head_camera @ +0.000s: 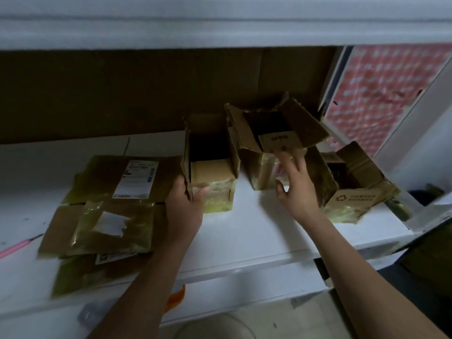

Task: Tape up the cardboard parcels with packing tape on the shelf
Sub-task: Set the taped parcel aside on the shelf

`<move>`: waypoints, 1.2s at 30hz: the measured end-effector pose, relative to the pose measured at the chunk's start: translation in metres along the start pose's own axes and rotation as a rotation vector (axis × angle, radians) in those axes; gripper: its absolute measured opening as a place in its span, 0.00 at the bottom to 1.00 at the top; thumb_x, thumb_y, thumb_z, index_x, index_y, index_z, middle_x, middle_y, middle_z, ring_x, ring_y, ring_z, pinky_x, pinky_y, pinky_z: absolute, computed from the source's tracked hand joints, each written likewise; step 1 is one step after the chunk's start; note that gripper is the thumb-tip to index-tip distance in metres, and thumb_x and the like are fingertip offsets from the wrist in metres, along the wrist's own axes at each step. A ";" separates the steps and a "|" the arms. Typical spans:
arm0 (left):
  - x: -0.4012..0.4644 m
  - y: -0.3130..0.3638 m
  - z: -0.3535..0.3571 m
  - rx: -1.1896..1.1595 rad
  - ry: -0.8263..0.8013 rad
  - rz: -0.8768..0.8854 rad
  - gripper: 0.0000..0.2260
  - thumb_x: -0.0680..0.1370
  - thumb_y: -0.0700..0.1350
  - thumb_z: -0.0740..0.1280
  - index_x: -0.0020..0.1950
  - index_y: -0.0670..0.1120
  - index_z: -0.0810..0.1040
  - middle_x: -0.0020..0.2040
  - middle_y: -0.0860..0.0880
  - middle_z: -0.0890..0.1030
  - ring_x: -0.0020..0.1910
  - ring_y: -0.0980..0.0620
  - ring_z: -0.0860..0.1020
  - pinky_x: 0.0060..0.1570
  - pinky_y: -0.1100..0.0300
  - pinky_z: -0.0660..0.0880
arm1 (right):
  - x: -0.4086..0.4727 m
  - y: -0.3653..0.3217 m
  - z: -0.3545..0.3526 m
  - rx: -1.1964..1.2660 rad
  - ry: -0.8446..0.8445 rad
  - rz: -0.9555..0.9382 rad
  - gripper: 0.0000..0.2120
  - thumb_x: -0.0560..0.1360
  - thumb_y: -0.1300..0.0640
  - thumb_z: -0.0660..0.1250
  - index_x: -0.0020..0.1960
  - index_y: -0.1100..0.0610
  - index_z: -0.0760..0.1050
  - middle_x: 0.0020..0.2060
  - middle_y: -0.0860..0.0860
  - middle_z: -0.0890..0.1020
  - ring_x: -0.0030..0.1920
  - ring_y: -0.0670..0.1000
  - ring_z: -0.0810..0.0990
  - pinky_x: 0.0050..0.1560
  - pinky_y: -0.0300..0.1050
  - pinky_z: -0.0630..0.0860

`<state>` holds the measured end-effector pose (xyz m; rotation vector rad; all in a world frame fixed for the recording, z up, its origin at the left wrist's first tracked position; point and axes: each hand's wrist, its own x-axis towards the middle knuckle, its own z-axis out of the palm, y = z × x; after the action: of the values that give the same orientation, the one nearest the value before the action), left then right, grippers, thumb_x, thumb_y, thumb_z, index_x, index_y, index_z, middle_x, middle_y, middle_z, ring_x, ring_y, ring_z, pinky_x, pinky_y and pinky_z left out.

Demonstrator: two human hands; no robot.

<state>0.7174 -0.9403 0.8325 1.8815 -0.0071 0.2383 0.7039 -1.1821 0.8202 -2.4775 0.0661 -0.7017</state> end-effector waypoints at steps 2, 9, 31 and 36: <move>0.006 -0.001 0.007 -0.007 0.037 -0.015 0.10 0.74 0.42 0.73 0.51 0.48 0.74 0.48 0.46 0.81 0.47 0.47 0.80 0.47 0.51 0.78 | 0.004 0.004 0.005 -0.005 -0.005 0.001 0.36 0.70 0.68 0.67 0.73 0.46 0.63 0.75 0.49 0.58 0.60 0.57 0.76 0.42 0.53 0.80; 0.032 -0.016 0.022 -0.010 0.099 -0.041 0.10 0.74 0.43 0.74 0.50 0.48 0.74 0.47 0.46 0.82 0.47 0.44 0.81 0.49 0.46 0.79 | 0.012 0.008 0.009 0.006 0.035 0.009 0.34 0.71 0.64 0.71 0.72 0.46 0.64 0.74 0.49 0.59 0.59 0.57 0.77 0.46 0.52 0.80; 0.114 -0.008 0.057 -0.078 -0.053 -0.037 0.20 0.74 0.43 0.75 0.64 0.44 0.76 0.55 0.49 0.82 0.54 0.51 0.80 0.45 0.66 0.75 | 0.075 0.013 0.055 -0.073 0.294 0.053 0.18 0.77 0.56 0.69 0.65 0.57 0.72 0.69 0.58 0.67 0.42 0.59 0.78 0.41 0.47 0.73; 0.130 -0.007 0.064 -0.073 -0.080 -0.032 0.21 0.74 0.45 0.75 0.65 0.47 0.75 0.58 0.51 0.80 0.58 0.53 0.78 0.47 0.64 0.74 | 0.092 0.012 0.057 -0.011 0.285 0.068 0.19 0.73 0.56 0.73 0.62 0.56 0.73 0.66 0.55 0.70 0.38 0.55 0.78 0.41 0.44 0.71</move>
<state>0.8554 -0.9830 0.8282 1.8157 -0.0401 0.1388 0.8129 -1.1813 0.8167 -2.3564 0.2598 -1.0221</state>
